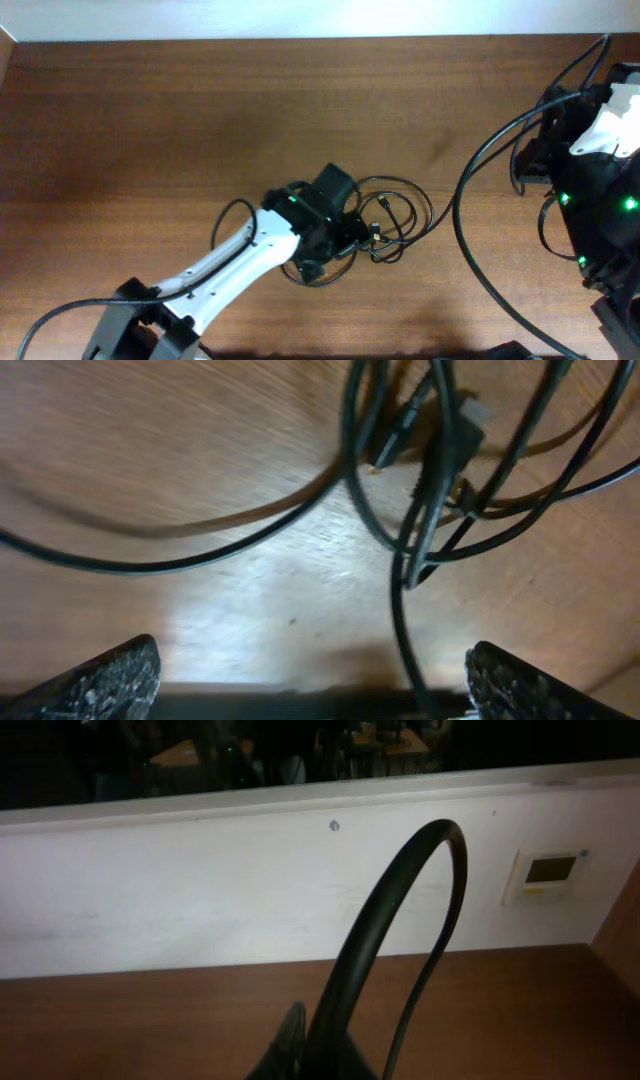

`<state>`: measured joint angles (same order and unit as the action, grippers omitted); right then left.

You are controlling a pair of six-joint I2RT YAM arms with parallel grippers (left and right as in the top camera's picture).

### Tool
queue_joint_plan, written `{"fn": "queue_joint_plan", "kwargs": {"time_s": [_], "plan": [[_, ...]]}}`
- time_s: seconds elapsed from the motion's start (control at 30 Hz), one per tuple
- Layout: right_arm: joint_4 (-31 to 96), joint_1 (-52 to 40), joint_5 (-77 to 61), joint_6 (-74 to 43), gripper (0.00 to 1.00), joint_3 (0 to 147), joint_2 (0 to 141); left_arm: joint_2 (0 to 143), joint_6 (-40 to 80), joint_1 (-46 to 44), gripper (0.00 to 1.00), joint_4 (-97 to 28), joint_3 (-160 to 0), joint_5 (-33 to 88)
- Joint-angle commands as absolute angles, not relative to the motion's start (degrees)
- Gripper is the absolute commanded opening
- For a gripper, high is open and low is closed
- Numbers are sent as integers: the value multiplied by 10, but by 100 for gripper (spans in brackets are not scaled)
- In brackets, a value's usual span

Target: Untangle cables

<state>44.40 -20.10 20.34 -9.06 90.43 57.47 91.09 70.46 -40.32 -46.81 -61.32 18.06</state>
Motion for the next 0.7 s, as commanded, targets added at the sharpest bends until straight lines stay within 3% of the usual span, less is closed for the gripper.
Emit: {"fn": "queue_joint_plan", "kwargs": {"time_s": [0.0, 0.13, 0.37, 0.67], "plan": [[441, -198, 211, -95, 4, 911, 573, 935, 755, -434, 99, -436, -619, 151], [441, -198, 211, -95, 4, 911, 572, 968, 784, -457, 89, -431, -619, 126], [441, -198, 211, -95, 4, 911, 572, 1023, 840, -459, 84, -425, -619, 137], [442, -198, 210, -95, 4, 911, 573, 1042, 842, -458, 86, -363, -619, 94]]}}
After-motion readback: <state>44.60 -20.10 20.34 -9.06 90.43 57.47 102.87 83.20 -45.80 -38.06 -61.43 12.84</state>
